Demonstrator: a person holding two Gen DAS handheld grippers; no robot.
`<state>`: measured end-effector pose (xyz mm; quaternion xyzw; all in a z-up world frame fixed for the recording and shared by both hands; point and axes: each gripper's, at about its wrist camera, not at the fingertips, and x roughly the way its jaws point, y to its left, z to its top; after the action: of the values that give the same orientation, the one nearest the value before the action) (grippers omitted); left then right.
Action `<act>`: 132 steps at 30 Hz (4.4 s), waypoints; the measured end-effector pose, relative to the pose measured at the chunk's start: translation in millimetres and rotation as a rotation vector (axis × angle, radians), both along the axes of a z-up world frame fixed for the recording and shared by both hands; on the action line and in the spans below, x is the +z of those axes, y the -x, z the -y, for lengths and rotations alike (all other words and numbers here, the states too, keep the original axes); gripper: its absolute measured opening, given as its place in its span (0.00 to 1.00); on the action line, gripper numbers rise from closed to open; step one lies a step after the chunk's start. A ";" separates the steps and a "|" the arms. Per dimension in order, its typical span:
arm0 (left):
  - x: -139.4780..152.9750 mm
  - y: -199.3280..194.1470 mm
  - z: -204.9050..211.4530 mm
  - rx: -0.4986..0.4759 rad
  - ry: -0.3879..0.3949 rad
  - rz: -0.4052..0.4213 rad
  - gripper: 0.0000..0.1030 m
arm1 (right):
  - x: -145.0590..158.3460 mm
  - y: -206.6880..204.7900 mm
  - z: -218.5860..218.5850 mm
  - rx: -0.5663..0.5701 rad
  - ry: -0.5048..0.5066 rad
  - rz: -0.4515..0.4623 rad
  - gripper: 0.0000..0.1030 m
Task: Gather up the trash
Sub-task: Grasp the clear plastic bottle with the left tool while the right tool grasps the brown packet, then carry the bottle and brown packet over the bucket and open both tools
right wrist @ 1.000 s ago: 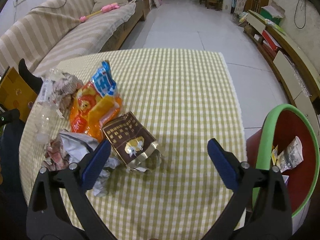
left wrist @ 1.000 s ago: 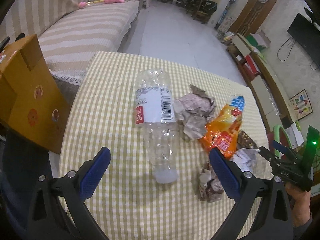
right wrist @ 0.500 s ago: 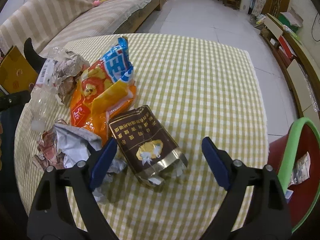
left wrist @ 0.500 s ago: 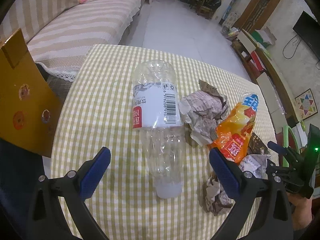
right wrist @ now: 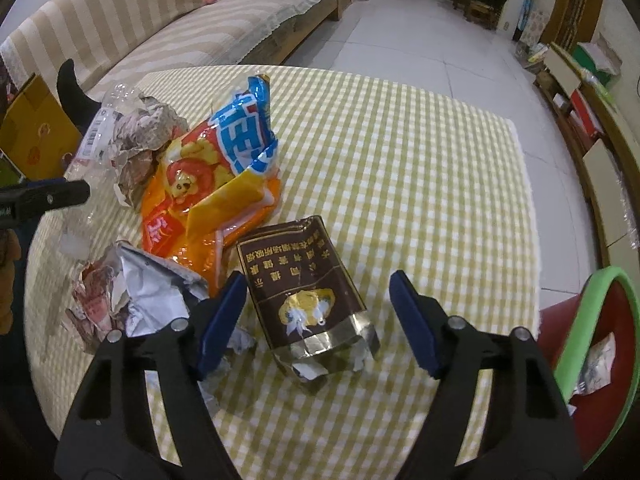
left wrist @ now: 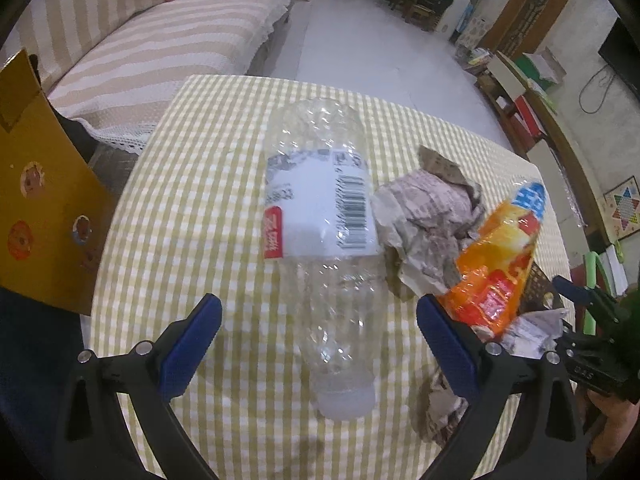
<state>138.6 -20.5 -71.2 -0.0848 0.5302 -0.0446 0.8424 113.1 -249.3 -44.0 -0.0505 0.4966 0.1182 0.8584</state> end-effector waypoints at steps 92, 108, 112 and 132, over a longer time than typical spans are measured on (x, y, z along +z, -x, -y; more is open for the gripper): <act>117.2 77.2 284.8 -0.553 0.138 0.152 0.49 | 85.1 113.0 244.2 -0.498 -0.123 0.185 0.48; 106.5 91.6 383.6 -0.706 0.193 0.088 0.49 | 57.8 137.2 293.7 -0.600 -0.140 0.153 0.48; 103.0 91.6 401.2 -0.726 0.177 0.084 0.49 | 52.1 138.4 294.6 -0.606 -0.153 0.144 0.48; 94.5 74.2 386.0 -0.634 0.197 0.092 0.88 | 44.6 138.3 296.3 -0.625 -0.142 0.130 0.85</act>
<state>64.5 -406.4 23.4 0.0052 0.4850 -0.3593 0.7973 -25.3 -545.6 0.6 0.1569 0.4229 -0.1204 0.8843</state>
